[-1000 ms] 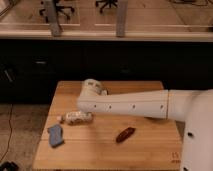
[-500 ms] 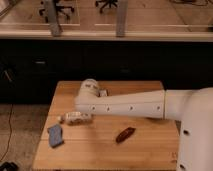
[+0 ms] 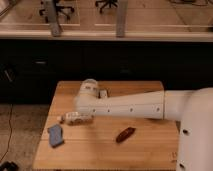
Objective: Knock the bottle over
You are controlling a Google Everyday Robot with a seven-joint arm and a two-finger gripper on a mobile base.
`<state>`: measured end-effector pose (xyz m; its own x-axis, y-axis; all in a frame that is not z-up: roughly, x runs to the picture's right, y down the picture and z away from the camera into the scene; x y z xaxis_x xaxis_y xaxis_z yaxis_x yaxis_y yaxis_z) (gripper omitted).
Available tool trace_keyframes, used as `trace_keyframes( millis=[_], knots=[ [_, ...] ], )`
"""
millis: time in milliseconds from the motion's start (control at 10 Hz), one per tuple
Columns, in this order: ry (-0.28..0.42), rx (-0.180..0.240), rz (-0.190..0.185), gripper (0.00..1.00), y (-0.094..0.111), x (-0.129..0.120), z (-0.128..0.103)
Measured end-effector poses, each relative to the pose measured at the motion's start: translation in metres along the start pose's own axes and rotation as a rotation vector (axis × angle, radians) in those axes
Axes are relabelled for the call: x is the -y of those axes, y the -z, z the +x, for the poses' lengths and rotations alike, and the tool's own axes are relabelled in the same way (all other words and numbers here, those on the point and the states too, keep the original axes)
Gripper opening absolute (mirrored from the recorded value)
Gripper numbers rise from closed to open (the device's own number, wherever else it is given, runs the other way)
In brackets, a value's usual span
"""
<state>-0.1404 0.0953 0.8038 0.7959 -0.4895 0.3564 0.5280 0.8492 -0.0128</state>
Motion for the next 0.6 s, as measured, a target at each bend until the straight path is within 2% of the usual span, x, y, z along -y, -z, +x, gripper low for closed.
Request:
trace_keyframes(
  millis=[600],
  knots=[
    [0.042, 0.005, 0.046, 0.02, -0.0013, 0.0085, -0.0044]
  ],
)
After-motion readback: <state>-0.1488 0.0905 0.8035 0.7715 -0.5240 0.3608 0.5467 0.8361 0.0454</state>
